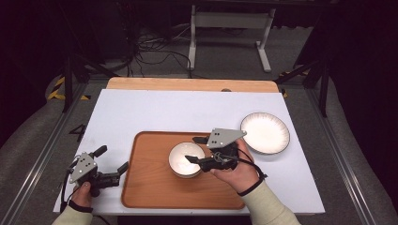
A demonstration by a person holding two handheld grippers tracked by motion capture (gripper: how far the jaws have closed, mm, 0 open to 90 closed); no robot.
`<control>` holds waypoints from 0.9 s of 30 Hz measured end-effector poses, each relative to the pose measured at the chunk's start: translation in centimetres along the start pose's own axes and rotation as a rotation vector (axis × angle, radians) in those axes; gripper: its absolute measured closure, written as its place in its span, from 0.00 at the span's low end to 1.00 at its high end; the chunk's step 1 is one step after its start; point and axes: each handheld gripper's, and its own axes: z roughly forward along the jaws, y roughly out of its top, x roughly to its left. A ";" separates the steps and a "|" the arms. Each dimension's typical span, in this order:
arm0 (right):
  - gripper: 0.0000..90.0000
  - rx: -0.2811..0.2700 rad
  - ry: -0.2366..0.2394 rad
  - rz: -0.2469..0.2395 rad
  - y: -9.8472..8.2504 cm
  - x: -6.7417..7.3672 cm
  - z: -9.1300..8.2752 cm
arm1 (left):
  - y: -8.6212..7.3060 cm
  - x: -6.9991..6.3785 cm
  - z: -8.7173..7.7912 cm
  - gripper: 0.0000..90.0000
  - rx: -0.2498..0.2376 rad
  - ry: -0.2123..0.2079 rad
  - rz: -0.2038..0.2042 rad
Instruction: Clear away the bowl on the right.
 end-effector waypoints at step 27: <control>0.37 -0.096 -0.152 0.104 -3.9 -3.3 -7.3 | 0.0 0.0 0.0 0.00 -0.001 0.003 -0.002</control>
